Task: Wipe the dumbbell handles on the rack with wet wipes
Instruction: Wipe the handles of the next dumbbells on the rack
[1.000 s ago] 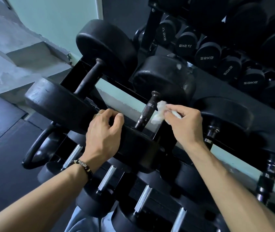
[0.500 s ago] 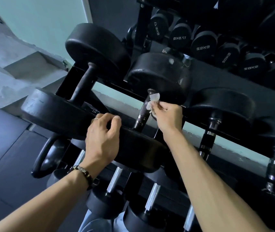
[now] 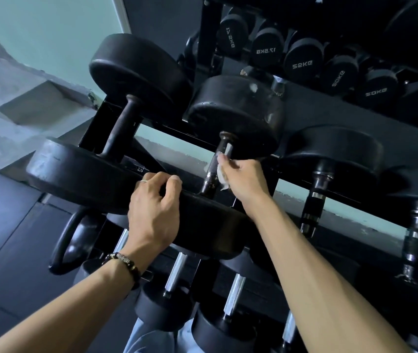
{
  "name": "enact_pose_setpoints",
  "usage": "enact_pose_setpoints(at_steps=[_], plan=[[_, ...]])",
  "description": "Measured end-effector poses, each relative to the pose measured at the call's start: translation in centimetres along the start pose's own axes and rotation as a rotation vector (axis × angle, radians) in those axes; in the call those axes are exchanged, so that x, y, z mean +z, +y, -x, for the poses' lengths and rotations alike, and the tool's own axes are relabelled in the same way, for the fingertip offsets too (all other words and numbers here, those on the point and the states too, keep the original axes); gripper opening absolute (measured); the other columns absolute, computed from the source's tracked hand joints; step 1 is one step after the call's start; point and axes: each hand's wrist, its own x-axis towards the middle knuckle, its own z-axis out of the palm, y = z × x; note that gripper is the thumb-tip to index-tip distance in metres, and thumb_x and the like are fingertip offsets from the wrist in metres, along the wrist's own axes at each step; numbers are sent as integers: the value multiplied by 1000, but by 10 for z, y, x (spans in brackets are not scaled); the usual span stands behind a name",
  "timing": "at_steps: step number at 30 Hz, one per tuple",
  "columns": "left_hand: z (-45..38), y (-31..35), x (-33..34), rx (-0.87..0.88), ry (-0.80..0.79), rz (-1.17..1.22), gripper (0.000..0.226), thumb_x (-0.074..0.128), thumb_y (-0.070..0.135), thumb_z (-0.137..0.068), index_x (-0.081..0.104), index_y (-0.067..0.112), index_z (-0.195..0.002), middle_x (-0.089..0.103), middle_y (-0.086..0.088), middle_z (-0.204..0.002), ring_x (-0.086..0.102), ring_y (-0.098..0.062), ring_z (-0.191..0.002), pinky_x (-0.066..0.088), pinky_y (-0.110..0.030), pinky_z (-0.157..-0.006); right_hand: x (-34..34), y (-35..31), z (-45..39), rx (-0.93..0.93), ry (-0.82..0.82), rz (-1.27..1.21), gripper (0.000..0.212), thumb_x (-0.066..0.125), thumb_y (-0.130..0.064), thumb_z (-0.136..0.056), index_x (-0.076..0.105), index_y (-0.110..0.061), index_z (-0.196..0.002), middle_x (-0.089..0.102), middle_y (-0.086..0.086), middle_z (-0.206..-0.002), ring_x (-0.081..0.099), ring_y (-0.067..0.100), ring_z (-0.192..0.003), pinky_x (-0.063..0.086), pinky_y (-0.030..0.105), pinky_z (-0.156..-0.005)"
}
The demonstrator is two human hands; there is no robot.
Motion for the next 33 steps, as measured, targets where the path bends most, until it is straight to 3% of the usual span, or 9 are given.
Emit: enact_pose_setpoints(at_steps=[4,7,9,13,18,22,27,31,33], plan=[[0,0,0,0,-8,-1,43,38,43,-86,68,13,-82,59,7,-91,54,-15,-89,42,-37,-78,-7,3,5,113,-188,-7,45,59,-51,-91,55,-16,-64,54,5,-65,54,20,-64,51,41,-74],[0,0,0,-2,-5,1,43,38,44,-86,68,14,-81,59,7,-91,54,-13,-89,42,-37,-78,-16,-3,0,275,-142,-528,22,56,-13,-90,64,6,-84,64,16,-84,62,28,-77,54,43,-74],[0,0,0,-2,-4,1,43,37,44,-86,68,14,-81,58,8,-90,54,-15,-90,41,-37,-79,-19,0,-1,208,-188,-514,28,55,2,-77,64,18,-99,65,22,-91,63,29,-86,52,43,-84],[0,1,0,-3,-3,10,42,38,44,-86,69,16,-83,58,9,-89,54,-16,-92,42,-38,-81,-11,12,8,51,-209,-139,11,73,-15,-76,79,-19,-84,75,18,-94,69,23,-88,55,52,-97],[1,2,-1,-2,-2,14,43,37,44,-86,69,16,-83,58,9,-88,54,-16,-93,42,-38,-81,-10,14,2,11,-98,-93,13,83,-26,-79,78,-13,-78,75,12,-82,67,19,-80,57,41,-85],[0,2,0,-5,-9,6,41,38,43,-86,69,17,-83,58,10,-87,54,-16,-93,40,-36,-80,-7,-3,-19,25,40,-147,39,80,-39,-74,69,-2,-71,72,25,-91,64,17,-79,56,54,-92],[0,3,0,-10,-2,13,41,38,43,-85,70,17,-82,59,10,-88,55,-16,-93,42,-37,-80,-7,9,13,35,-213,143,28,82,-26,-83,67,-20,-60,67,-8,-66,55,-3,-54,40,9,-51],[0,3,0,-14,-1,11,42,38,43,-85,71,17,-84,60,9,-90,55,-18,-95,42,-38,-82,-5,-4,-10,-21,121,-81,46,78,-34,-85,65,7,-68,65,13,-67,62,16,-61,39,23,-59],[0,3,0,-14,-2,8,42,38,43,-85,70,16,-82,60,7,-90,55,-18,-94,41,-37,-80,-4,-12,-16,-18,161,-72,50,71,-29,-91,56,9,-63,57,1,-58,56,9,-54,39,22,-58]])
